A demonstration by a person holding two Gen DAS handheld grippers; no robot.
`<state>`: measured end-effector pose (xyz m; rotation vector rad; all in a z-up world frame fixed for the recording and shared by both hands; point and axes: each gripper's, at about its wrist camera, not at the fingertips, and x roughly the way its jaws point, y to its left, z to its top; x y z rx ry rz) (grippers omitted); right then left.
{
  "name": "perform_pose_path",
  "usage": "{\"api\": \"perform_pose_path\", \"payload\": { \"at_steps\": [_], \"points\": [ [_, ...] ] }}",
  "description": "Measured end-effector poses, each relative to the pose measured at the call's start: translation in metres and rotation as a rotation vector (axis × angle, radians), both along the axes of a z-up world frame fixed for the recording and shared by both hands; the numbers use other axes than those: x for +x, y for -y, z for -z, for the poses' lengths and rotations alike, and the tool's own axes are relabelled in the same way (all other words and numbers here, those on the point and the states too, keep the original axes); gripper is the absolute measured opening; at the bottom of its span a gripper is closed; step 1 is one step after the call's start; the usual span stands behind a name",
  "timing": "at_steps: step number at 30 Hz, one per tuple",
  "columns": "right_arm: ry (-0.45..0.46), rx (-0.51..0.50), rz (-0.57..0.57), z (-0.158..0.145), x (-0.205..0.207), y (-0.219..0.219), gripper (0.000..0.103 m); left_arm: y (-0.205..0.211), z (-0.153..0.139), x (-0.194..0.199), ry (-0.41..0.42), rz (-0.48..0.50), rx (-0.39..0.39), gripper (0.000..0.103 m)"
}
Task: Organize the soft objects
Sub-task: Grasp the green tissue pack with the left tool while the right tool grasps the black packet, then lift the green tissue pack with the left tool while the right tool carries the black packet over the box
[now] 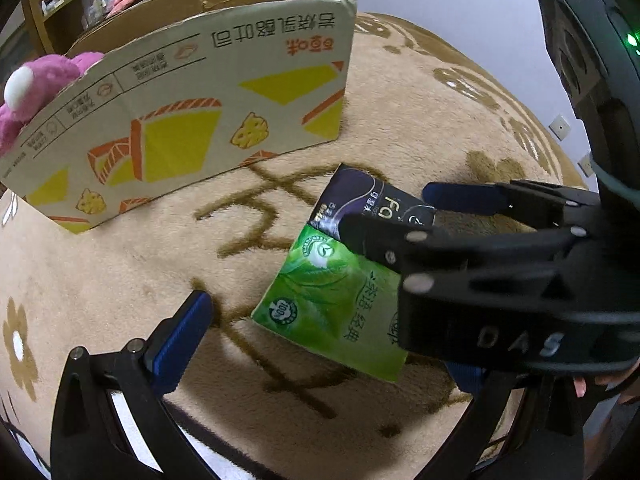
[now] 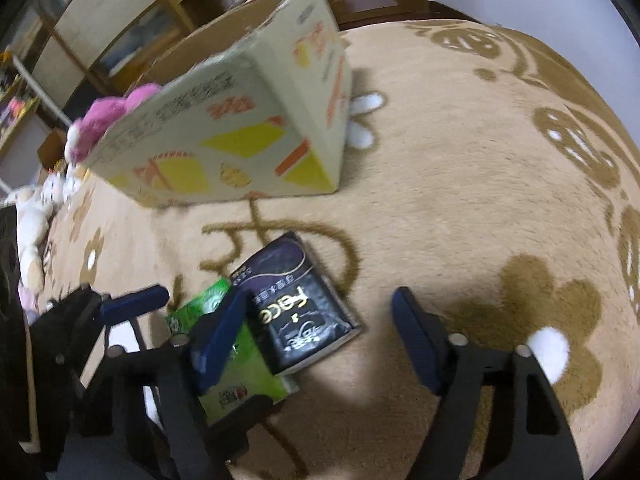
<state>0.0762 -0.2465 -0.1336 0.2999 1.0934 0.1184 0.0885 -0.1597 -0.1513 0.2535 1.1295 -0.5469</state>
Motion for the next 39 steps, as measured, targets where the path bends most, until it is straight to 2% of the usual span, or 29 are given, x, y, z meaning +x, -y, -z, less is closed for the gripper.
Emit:
{"api": "perform_pose_path", "payload": {
  "at_steps": [3, 5, 8, 15, 21, 29, 32, 36, 39],
  "points": [
    [0.000, 0.006, -0.024, 0.001, 0.001, -0.004, 0.059, -0.004, 0.002, 0.000, -0.013, -0.007, -0.002, 0.098],
    [-0.006, -0.013, -0.036, 0.004, 0.004, -0.007, 0.058, -0.008, 0.003, 0.003, -0.042, -0.032, -0.028, 0.093],
    [-0.003, -0.030, -0.037, 0.004, 0.005, -0.009, 0.049, -0.015, 0.003, 0.006, -0.066, -0.063, -0.049, 0.087],
    [0.002, -0.014, -0.034, 0.002, 0.003, -0.008, 0.038, -0.018, -0.001, 0.006, -0.055, -0.067, -0.044, 0.076],
    [0.030, -0.028, -0.015, -0.008, -0.001, -0.004, 0.032, -0.035, -0.008, 0.010, -0.055, -0.118, -0.067, 0.074],
    [0.139, -0.036, 0.043, -0.038, -0.010, 0.007, 0.031, -0.048, -0.040, 0.007, 0.053, -0.136, -0.065, 0.073],
    [0.199, -0.039, 0.068, -0.056, -0.016, 0.009, 0.031, -0.053, -0.061, 0.002, 0.146, -0.135, -0.044, 0.073],
    [0.282, -0.059, 0.084, -0.079, -0.022, 0.009, 0.031, -0.064, -0.087, -0.003, 0.229, -0.152, -0.075, 0.073],
    [0.335, -0.065, 0.089, -0.094, -0.025, 0.008, 0.031, -0.073, -0.111, -0.005, 0.334, -0.170, -0.095, 0.073]
  ]
}}
